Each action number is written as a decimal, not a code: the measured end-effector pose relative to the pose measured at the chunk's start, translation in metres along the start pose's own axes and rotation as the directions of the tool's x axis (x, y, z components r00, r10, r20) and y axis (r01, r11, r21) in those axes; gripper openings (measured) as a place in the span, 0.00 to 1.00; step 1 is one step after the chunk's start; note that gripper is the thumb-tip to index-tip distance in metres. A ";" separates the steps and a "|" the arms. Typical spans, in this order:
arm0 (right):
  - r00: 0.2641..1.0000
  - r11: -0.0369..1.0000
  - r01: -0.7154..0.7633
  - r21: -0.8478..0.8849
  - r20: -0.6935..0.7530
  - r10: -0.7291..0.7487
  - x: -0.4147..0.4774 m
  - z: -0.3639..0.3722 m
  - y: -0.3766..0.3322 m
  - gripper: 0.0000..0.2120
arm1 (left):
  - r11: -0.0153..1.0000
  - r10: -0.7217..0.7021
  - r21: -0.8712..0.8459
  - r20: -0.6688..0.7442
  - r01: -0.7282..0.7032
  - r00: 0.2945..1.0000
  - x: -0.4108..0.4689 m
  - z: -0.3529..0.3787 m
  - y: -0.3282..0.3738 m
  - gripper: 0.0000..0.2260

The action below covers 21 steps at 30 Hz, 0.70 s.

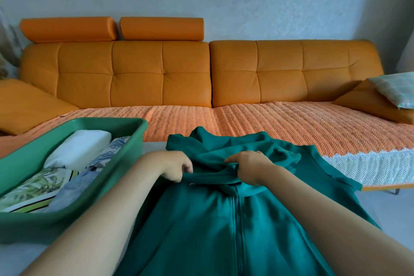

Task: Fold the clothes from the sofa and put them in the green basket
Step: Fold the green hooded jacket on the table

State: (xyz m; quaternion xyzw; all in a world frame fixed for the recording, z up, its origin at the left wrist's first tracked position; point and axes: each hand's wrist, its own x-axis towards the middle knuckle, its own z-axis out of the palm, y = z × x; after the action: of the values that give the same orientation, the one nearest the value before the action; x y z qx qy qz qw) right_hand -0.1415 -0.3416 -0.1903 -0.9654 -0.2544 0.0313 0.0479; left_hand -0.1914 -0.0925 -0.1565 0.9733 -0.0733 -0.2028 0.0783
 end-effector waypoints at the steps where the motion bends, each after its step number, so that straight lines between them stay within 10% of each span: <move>1: 1.000 0.999 -0.014 -0.039 -0.001 0.014 0.002 -0.001 -0.003 0.29 | 0.997 -0.029 -0.062 0.084 0.034 0.996 -0.001 0.004 -0.003 0.14; 5: 0.991 0.996 0.026 -0.084 -0.127 -0.036 0.016 0.003 -0.025 0.24 | 0.904 -0.122 -0.415 -0.028 0.100 0.992 0.007 0.025 -0.020 0.08; 10: 0.935 0.971 0.230 0.067 -0.291 -0.201 0.058 0.012 -0.089 0.21 | 0.919 -0.303 -0.366 -0.422 0.145 0.855 0.016 0.031 -0.047 0.05; 17: 0.964 0.832 0.163 -0.531 -0.095 -0.249 0.116 0.012 -0.146 0.12 | 0.939 -0.294 -0.272 -0.309 0.213 0.904 0.026 0.038 -0.047 0.15; 21: 0.974 0.994 -0.104 -0.038 -0.208 0.094 0.146 -0.002 -0.140 0.07 | 0.909 -0.339 -0.354 -0.324 0.219 0.883 0.029 0.042 -0.056 0.13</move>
State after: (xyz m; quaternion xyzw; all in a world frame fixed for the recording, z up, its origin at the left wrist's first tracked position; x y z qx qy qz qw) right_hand -0.0826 -0.1484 -0.1789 -0.9758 -0.2006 -0.0725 0.0488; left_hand -0.1758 -0.0480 -0.2163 0.9699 0.1183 -0.0293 0.2106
